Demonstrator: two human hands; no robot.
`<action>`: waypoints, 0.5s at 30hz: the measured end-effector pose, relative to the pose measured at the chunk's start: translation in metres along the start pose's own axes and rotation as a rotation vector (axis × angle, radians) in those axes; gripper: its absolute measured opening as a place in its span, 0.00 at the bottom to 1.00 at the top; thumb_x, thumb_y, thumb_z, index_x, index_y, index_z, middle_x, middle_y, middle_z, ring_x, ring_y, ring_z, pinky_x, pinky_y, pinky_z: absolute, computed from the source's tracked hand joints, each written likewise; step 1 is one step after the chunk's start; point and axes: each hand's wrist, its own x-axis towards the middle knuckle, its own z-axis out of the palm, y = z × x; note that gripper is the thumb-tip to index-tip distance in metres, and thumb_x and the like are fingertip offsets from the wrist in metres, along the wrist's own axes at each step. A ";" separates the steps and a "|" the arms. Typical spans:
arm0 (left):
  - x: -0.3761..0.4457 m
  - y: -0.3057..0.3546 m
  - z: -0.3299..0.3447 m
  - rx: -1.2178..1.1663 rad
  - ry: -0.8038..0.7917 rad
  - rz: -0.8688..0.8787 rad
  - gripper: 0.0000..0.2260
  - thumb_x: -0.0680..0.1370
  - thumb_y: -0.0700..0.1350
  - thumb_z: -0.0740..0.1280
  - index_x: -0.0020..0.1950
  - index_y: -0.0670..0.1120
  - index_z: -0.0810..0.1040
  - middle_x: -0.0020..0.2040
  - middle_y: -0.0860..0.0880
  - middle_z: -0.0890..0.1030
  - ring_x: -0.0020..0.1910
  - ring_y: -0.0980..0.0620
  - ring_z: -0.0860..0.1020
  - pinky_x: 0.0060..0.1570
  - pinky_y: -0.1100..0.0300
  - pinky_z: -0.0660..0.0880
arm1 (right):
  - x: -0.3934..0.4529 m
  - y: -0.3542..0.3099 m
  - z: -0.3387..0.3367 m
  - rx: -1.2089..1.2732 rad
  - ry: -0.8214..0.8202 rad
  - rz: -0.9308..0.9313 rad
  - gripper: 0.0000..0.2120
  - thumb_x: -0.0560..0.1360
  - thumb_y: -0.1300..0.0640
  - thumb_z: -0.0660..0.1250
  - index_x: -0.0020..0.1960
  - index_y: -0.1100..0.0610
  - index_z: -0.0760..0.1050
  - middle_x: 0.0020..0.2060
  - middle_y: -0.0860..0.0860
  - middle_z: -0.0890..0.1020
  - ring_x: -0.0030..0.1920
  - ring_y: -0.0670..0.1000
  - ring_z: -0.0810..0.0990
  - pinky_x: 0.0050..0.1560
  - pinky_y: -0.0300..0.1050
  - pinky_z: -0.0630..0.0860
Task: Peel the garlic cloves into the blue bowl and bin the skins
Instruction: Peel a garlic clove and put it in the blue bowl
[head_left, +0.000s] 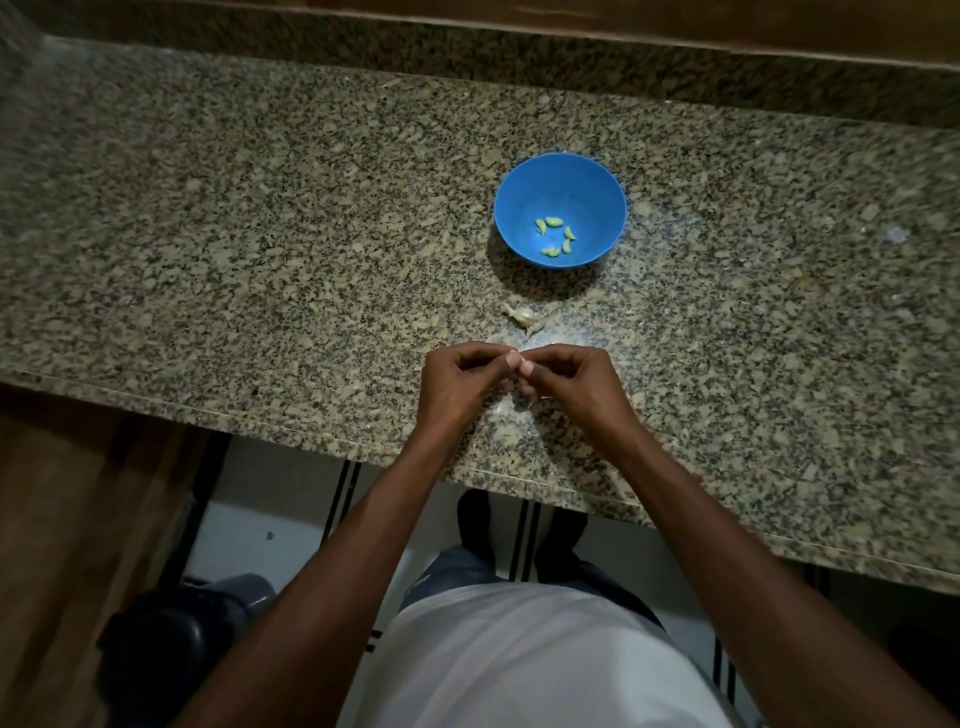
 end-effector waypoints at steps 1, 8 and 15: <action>0.000 0.000 0.000 0.001 -0.014 -0.003 0.06 0.74 0.39 0.79 0.51 0.42 0.88 0.46 0.47 0.89 0.48 0.51 0.87 0.48 0.61 0.82 | 0.001 0.000 0.000 -0.063 0.009 -0.019 0.08 0.78 0.57 0.76 0.54 0.61 0.87 0.43 0.56 0.89 0.44 0.55 0.89 0.48 0.49 0.85; 0.002 -0.006 -0.005 0.003 -0.065 0.013 0.06 0.74 0.37 0.78 0.49 0.45 0.88 0.47 0.49 0.88 0.50 0.51 0.87 0.52 0.58 0.82 | 0.005 -0.011 -0.002 -0.291 0.009 -0.004 0.04 0.80 0.62 0.73 0.50 0.62 0.87 0.36 0.53 0.88 0.37 0.52 0.88 0.44 0.50 0.86; 0.003 -0.011 -0.007 -0.001 -0.100 0.065 0.06 0.74 0.36 0.78 0.50 0.41 0.88 0.48 0.46 0.88 0.52 0.48 0.87 0.56 0.51 0.83 | 0.008 -0.013 -0.007 0.006 -0.057 0.286 0.04 0.78 0.65 0.74 0.51 0.66 0.86 0.40 0.58 0.88 0.38 0.49 0.86 0.40 0.40 0.83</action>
